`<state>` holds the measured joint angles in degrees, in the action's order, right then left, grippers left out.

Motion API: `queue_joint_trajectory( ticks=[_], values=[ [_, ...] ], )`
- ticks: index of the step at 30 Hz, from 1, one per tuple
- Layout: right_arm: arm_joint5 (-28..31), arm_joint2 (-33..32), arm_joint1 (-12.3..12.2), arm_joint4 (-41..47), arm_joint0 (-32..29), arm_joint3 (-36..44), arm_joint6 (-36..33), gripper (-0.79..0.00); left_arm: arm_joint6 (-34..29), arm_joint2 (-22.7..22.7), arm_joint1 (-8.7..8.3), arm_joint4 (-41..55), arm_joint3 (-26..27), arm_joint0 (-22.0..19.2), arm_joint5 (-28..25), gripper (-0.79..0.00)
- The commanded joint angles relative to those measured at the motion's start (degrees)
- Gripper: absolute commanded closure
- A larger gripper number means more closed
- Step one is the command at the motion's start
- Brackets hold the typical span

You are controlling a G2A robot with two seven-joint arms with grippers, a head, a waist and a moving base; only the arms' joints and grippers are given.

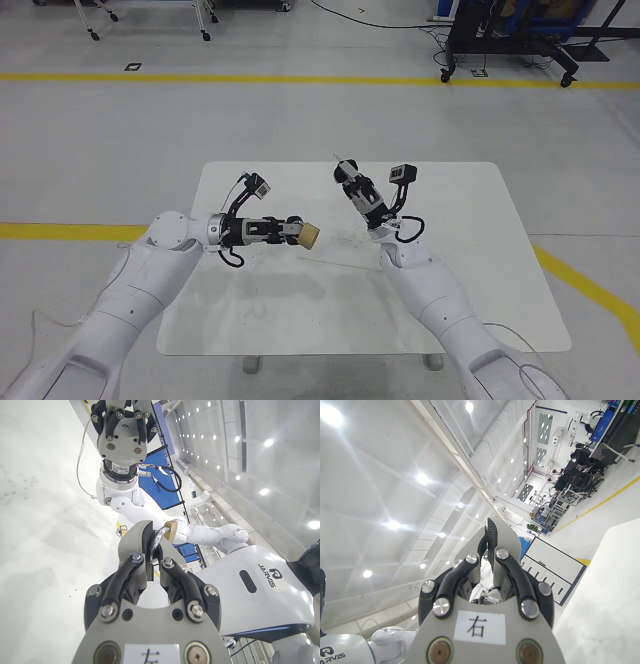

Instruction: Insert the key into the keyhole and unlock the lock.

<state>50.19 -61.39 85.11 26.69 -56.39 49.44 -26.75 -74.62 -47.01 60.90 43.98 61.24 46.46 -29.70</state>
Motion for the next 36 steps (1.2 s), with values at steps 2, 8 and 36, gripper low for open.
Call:
queue_joint_trajectory(
  ticks=[2, 8, 36],
  values=[
    [-0.7, 1.0, 0.1, 1.1, -0.5, 0.5, -3.6, 0.000, -0.6, -0.1, 0.02, 1.0, -1.3, -0.1, 0.6, 0.000],
    [-1.6, 0.8, -0.3, 6.8, -1.8, 1.5, -12.9, 0.000, -2.1, 0.1, 0.77, 3.2, -5.4, -1.1, 2.1, 0.000],
    [-2.7, -0.1, -3.0, 3.7, -6.0, 9.4, -28.9, 0.000, -4.9, 0.9, 4.36, 4.5, -16.5, -4.7, 4.9, 0.000]
  ],
)
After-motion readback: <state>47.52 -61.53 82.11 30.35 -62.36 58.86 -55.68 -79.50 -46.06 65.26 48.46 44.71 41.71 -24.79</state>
